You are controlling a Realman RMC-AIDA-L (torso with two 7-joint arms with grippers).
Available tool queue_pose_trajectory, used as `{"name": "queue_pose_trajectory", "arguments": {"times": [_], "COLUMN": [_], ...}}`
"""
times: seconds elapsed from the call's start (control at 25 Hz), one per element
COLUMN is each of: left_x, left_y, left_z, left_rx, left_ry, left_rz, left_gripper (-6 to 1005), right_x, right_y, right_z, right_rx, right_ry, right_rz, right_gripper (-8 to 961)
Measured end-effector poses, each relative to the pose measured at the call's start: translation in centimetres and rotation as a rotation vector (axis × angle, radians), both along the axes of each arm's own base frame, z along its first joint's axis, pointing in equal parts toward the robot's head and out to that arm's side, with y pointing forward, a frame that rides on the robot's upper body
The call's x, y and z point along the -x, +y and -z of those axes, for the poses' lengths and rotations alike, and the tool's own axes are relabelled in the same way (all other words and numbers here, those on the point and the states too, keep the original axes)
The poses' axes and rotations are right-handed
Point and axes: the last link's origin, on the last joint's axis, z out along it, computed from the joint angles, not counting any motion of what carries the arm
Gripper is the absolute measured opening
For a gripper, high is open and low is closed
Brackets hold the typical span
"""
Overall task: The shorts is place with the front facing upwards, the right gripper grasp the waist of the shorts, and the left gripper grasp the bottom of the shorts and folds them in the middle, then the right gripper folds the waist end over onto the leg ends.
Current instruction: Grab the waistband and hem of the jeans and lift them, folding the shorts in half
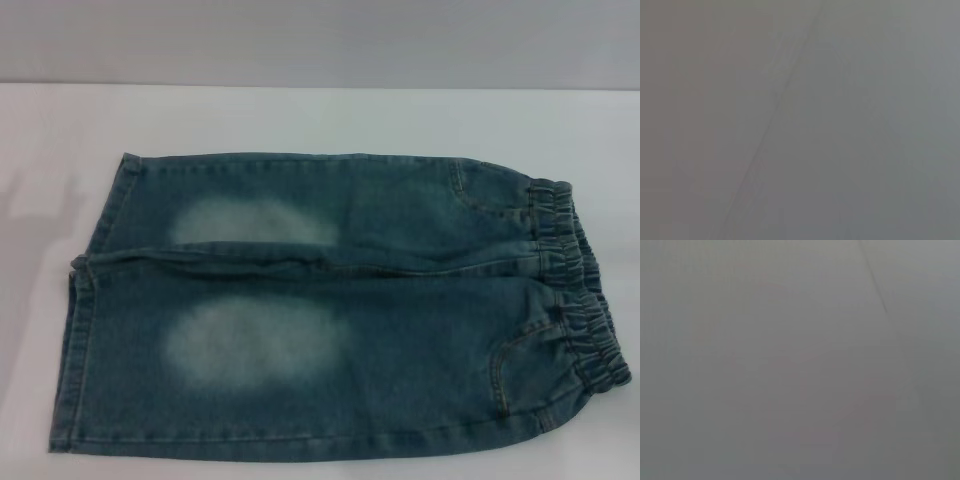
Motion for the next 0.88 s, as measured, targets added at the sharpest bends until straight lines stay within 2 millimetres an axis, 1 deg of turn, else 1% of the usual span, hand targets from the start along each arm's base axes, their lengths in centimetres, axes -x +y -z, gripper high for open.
{"name": "queue_pose_trajectory", "arguments": {"times": [0.28,0.56,0.88], "left_x": [0.3,0.1,0.2], "left_y": [0.9,1.4,1.4], "left_z": [-0.6,-0.5,-0.2], "left_rx": [0.027,0.034,0.041], "left_ry": [-0.031,-0.033,-0.035], "left_rz": [-0.004,-0.004,-0.016], "left_gripper": [785,784,784], "right_x": [0.2,0.2,0.6], "right_y": [0.7,1.1,1.6], "right_z": [0.2,0.2,0.1], "right_rx": [0.012,0.019,0.019], "right_ry": [0.009,0.013,0.01], "right_rz": [0.001,0.003,-0.008], "right_gripper": [725,725,724]}}
